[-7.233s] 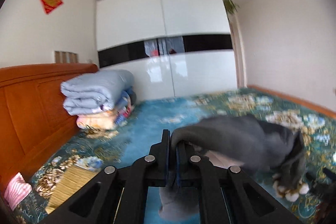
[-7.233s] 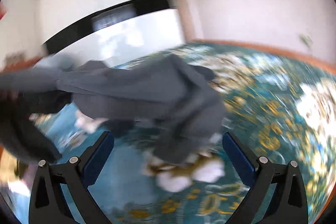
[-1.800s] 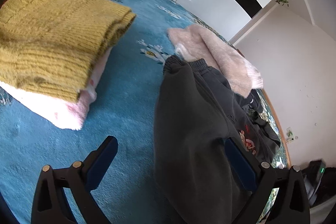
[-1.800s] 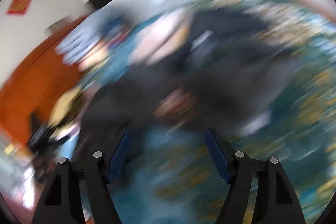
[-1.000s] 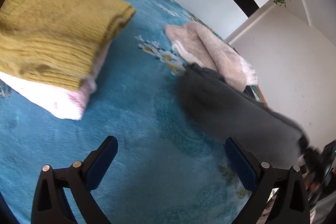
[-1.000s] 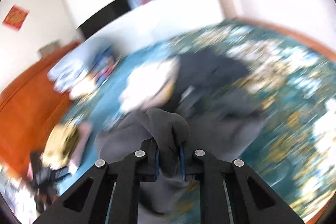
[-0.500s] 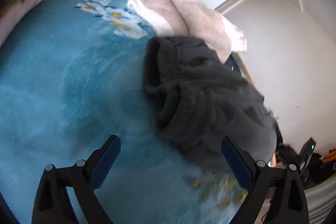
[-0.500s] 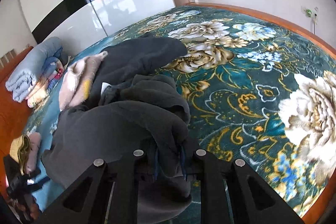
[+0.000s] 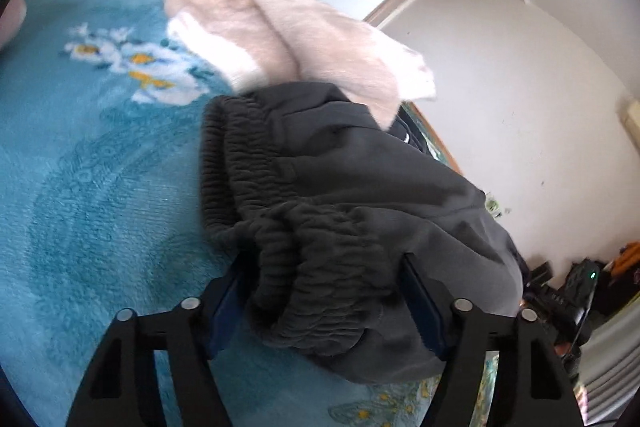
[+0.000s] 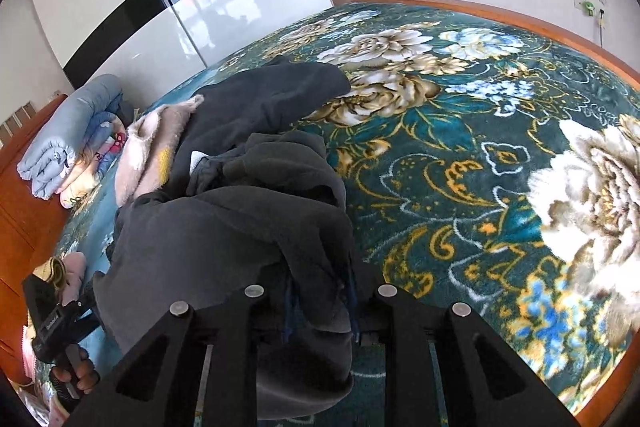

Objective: Fold clothes

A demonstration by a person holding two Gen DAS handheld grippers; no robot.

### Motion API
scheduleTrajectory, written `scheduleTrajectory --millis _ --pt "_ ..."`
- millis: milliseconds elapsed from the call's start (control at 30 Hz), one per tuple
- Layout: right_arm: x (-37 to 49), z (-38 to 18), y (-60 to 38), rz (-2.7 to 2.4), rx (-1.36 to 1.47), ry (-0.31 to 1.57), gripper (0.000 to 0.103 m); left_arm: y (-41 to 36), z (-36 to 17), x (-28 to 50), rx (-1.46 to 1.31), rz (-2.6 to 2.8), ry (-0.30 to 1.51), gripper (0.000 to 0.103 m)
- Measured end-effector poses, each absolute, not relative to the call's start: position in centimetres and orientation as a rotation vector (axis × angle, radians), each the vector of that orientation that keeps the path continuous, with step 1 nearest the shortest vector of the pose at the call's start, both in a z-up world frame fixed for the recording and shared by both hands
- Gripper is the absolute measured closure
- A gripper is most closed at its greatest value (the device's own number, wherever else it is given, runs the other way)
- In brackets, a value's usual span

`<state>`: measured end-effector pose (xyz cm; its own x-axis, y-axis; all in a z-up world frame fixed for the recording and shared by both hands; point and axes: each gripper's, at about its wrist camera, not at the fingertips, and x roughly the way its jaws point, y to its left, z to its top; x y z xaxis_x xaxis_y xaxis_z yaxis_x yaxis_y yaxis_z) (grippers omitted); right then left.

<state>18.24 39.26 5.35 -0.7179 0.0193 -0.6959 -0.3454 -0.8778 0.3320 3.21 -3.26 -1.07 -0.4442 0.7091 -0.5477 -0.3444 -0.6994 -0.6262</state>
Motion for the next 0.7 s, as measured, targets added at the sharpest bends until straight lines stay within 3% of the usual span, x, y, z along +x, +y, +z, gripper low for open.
scheduleTrajectory --millis 33,100,200,333,567,700 --pt "18.5 5.5 39.2 2.656 -1.066 0.671 0.082 -3.1 -0.7 3.5 -1.103 2.167 -0.548 0.049" --pt "19.1 5.9 38.9 2.663 -1.057 0.676 0.079 -3.2 -0.1 4.2 -1.121 2.180 -0.526 0.055" --pt "20.4 6.9 38.2 2.679 -1.038 0.650 0.073 -4.4 0.6 5.3 -1.152 2.194 -0.557 0.059" --pt "23.1 8.3 37.8 2.719 -0.985 0.651 0.046 -8.5 2.4 8.0 -1.146 2.238 -0.634 0.061" --pt "26.5 7.1 36.4 2.769 -1.029 0.657 0.044 -18.2 5.4 13.9 -1.126 2.409 -0.675 0.061" --pt "25.8 4.6 34.3 2.811 -1.118 0.743 0.044 -23.1 4.4 16.0 -1.204 2.506 -0.695 0.061"
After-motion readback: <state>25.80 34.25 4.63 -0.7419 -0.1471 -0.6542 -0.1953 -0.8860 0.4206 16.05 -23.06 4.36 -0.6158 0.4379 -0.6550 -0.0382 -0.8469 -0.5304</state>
